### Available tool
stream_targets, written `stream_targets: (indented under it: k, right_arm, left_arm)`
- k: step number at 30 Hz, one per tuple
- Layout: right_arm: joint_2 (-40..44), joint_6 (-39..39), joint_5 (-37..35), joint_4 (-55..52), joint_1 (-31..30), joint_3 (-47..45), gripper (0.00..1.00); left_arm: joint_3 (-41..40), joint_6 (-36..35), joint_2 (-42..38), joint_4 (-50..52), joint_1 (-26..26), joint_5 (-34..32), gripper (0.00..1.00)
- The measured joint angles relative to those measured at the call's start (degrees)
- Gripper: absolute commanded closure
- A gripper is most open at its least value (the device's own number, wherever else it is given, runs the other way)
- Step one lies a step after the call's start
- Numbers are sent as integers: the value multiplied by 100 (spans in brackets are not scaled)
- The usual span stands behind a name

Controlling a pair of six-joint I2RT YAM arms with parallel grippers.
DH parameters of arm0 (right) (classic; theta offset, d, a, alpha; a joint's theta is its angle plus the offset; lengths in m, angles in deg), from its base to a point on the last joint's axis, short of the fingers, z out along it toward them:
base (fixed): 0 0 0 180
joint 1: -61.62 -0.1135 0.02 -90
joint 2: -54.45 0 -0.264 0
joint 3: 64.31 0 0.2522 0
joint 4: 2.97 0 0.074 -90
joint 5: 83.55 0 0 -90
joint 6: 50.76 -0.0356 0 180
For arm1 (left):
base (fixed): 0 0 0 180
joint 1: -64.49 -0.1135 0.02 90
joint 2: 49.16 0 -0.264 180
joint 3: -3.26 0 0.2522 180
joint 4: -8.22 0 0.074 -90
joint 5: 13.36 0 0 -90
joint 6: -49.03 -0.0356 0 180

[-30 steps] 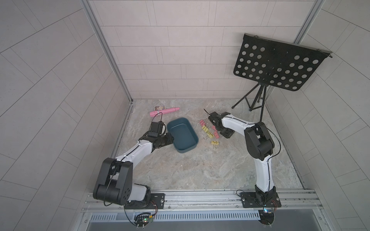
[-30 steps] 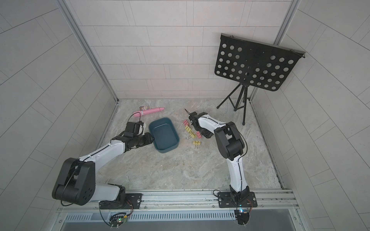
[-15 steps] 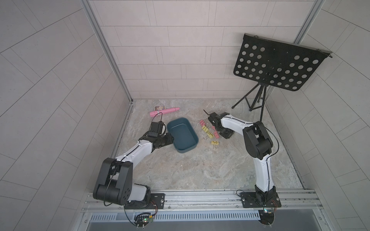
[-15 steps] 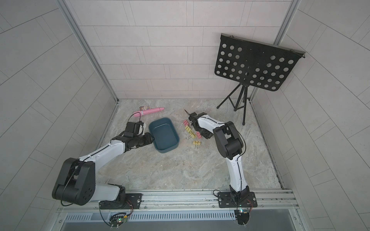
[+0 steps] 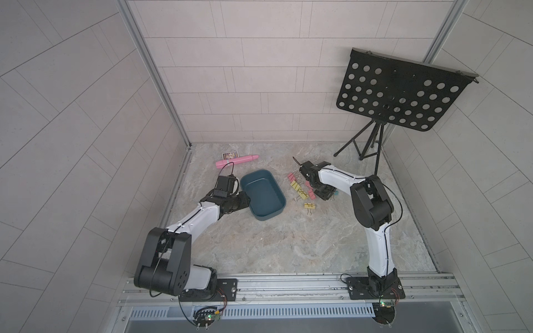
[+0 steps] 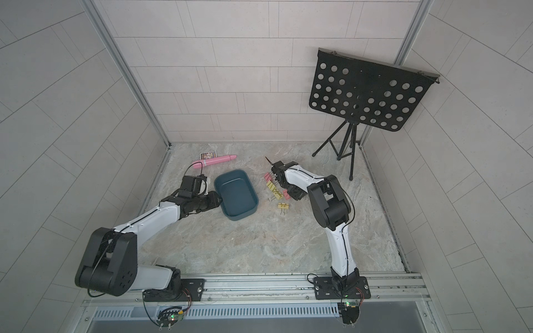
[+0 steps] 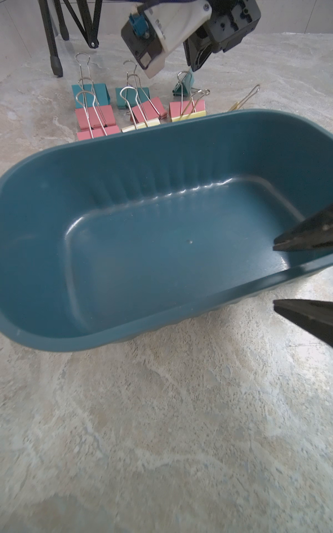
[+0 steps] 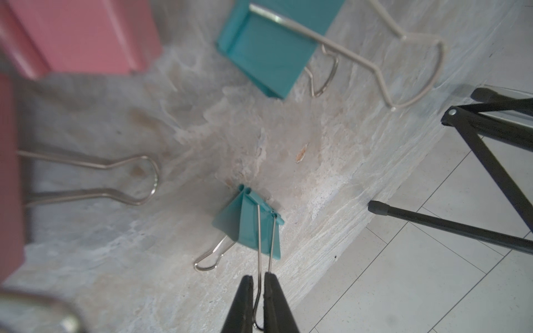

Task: Take out the binder clips from the storage box
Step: Place the binder clip at the center of the board, then reset both arms

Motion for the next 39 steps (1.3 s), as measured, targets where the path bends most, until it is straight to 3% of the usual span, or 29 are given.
stream_targets:
  k: [12,21,30,39]
  right_arm:
    - [402,0,573,181,-24,186,87]
    - [1751,-155,1550,809,160,-59,83]
    - [3851,-691,2776,2492,1357,-1998,65]
    - [4557,-1486,3650,4194,2559,-3775,41]
  left_arm:
    - [0,-4,0,37,0,-96,63]
    - [-26,-46,-579,142,0,-527,59]
    - [-258,-50,-2124,341,-2,-1858,52]
    - [-861,-105,-3307,365,0,-3803,44]
